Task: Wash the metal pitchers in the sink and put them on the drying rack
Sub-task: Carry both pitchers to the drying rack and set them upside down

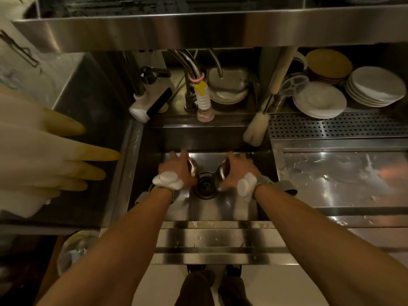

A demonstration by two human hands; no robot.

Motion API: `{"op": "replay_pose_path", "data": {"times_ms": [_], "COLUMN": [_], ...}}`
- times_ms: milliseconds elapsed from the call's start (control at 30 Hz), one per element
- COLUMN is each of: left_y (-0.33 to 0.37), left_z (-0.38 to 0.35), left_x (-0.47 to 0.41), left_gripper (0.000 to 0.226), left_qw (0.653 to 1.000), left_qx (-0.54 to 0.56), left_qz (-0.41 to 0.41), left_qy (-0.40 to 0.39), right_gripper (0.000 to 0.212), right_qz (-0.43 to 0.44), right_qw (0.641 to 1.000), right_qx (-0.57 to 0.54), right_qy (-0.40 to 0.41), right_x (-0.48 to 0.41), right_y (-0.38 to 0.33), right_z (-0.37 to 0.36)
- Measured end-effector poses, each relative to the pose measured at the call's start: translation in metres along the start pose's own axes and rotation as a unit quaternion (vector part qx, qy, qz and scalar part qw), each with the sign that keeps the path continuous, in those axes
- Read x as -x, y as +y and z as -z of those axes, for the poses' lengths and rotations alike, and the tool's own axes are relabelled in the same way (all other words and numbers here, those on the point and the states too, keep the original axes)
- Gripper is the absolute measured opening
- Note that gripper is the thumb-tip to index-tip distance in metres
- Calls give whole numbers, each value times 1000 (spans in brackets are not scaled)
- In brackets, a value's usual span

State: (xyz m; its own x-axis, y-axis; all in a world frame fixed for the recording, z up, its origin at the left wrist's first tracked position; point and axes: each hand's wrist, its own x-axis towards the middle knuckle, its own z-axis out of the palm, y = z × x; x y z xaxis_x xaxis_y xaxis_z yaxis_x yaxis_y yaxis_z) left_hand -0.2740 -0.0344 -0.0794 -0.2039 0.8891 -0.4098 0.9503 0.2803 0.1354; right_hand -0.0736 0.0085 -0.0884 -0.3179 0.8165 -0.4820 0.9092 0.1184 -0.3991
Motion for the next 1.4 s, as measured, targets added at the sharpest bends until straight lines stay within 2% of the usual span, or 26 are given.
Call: {"op": "replay_pose_path", "data": {"times_ms": [67,100,133,167,233,267,300,367,433,533,700,800,900,967,1033,1133,1267,1333,1400], "left_y": [-2,-5,-7,-8,-11,-12,-12,-14,-15,-12,-3,5,12,15,17,15,2,-6,-12], "left_z": [18,25,27,25,11,3,-1,4,13,17,25,42,61,75,92,121,161,178,189], "left_x": [-11,-14,-13,-11,-4,1,1,-5,-12,-6,9,18,30,38,50,67,88,101,112], "left_gripper": [89,91,94,95,91,88,87,93,96,95,102,106,102,97,93,87,90,87,80], "left_qw": [991,984,983,989,998,998,998,980,957,987,994,997,999,999,998,996,995,995,991], "left_qx": [69,96,115,111,49,34,48,186,258,147,90,69,39,38,42,44,16,20,17], "left_qz": [32,40,41,28,-24,-32,-27,65,120,71,43,28,-5,-19,-36,-70,-84,-91,-106], "left_qy": [111,144,135,99,-13,-41,-36,18,48,-7,-33,-18,-15,-20,-4,26,46,47,77], "right_gripper": [94,92,91,91,91,91,92,92,92,95,97,101,106,117,120,105,59,55,60], "right_qz": [-13,-14,-14,-13,12,22,30,-3,-36,-12,-19,-3,19,29,37,71,115,115,113], "right_qw": [992,984,978,979,997,1000,999,996,988,999,999,998,997,996,994,988,981,980,974], "right_qx": [-58,-83,-92,-86,-24,2,10,-58,-101,-10,8,15,38,51,62,70,56,59,71], "right_qy": [108,159,189,182,71,18,5,62,110,31,44,65,65,61,85,117,147,154,182], "right_x": [-10,-14,-15,-15,-11,-6,-5,-5,-11,-10,-5,4,17,23,36,60,97,114,125], "right_y": [-9,-12,-13,-13,-8,-5,0,-1,-2,-4,-13,-23,-33,-42,-51,-69,-92,-107,-122], "right_z": [16,23,24,23,11,3,-4,-3,3,2,0,21,43,59,75,98,122,132,139]}}
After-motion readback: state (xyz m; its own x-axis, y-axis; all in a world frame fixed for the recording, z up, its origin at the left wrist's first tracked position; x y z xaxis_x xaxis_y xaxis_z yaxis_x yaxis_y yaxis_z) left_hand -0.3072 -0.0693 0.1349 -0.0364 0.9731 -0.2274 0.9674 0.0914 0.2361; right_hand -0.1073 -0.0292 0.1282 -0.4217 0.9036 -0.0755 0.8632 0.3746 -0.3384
